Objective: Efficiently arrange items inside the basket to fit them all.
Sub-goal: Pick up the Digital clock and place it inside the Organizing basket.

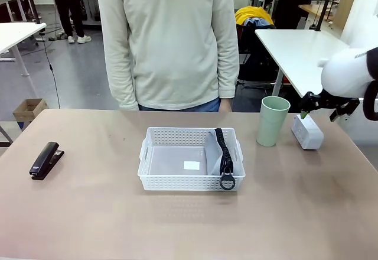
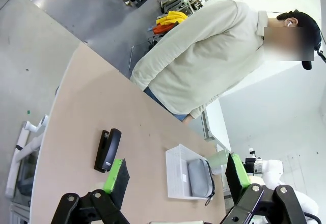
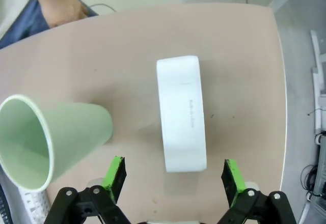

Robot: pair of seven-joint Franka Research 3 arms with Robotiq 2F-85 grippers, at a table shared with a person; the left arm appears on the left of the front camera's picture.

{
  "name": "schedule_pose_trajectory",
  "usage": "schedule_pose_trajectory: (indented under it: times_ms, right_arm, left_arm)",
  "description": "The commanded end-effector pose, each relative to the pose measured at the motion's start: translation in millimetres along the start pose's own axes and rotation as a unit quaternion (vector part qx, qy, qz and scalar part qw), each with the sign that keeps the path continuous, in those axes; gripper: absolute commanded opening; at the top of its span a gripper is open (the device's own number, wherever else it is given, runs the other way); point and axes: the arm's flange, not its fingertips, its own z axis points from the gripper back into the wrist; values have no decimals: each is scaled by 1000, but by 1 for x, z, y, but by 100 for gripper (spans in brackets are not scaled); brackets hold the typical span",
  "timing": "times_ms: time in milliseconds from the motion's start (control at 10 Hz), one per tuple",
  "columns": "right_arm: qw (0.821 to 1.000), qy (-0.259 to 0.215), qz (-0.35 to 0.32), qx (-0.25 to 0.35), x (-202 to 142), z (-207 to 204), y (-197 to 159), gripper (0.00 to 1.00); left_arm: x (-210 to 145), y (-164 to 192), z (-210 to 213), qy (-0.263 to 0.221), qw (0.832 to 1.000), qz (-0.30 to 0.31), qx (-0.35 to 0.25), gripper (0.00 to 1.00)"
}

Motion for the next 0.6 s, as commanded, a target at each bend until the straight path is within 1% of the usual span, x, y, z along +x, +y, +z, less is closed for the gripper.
schedule_pose_trajectory:
  times_ms: [0, 100, 200, 400, 500]
  right_arm:
    - [999, -2, -20, -28, 15, -18, 9, 100]
    - [999, 7, -25, -35, 17, -30, 9, 100]
    - [999, 23, -26, -26, 17, -44, 10, 100]
    - [998, 30, -39, -40, 15, -68, 11, 100]
    - [998, 32, -35, -39, 12, -74, 12, 100]
  left_arm:
    - [2, 0, -1, -3, 1000, -12, -7, 100]
    - [2, 0, -1, -3, 1000, -12, -7, 100]
    - [2, 0, -1, -3, 1000, -12, -7, 100]
    - [2, 0, -1, -3, 1000, -12, -7, 100]
    - [2, 0, -1, -3, 1000, -12, -7, 100]
